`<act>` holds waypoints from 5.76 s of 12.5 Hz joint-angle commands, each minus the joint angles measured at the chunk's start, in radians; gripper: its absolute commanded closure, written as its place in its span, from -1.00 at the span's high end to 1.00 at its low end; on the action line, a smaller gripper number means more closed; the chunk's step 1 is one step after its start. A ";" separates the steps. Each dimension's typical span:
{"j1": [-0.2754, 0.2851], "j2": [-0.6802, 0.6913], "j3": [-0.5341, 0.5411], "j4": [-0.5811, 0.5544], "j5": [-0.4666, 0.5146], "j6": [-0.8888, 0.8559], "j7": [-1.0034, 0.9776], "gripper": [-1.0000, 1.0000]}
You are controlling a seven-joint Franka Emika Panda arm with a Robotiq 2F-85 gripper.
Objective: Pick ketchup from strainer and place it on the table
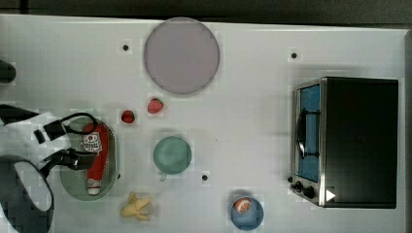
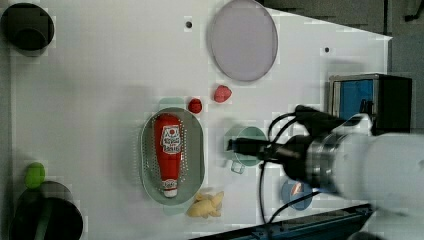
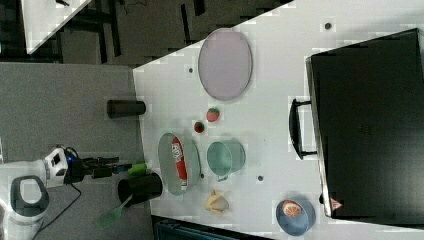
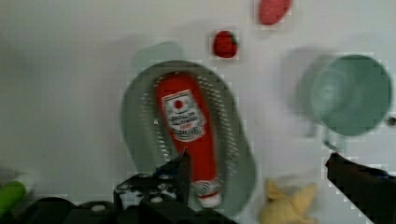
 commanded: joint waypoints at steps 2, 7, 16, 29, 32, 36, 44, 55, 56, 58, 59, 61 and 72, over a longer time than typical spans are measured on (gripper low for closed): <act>0.014 0.068 0.075 -0.140 -0.015 0.206 0.052 1.00; 0.015 0.226 0.078 -0.251 -0.189 0.496 0.055 1.00; 0.040 0.537 0.000 -0.229 -0.442 0.716 0.217 1.00; 0.110 0.546 -0.047 -0.146 -0.490 0.600 0.262 0.16; 0.078 0.411 0.008 -0.123 -0.324 0.504 0.260 0.16; 0.033 0.275 0.008 0.007 -0.159 0.265 0.195 0.16; -0.106 0.263 -0.188 0.256 -0.109 -0.073 -0.244 0.16; -0.142 0.264 -0.539 0.036 -0.114 0.241 -0.589 0.16; -0.142 0.264 -0.544 -0.013 -0.114 0.293 -0.589 0.16; -0.142 0.264 -0.549 -0.105 -0.114 0.372 -0.589 0.16; -0.142 0.265 -0.549 -0.147 -0.114 0.400 -0.588 0.16; -0.142 0.280 -0.549 -0.212 -0.113 0.454 -0.582 0.16; -0.141 0.335 -0.548 -0.195 -0.112 0.562 -0.582 1.00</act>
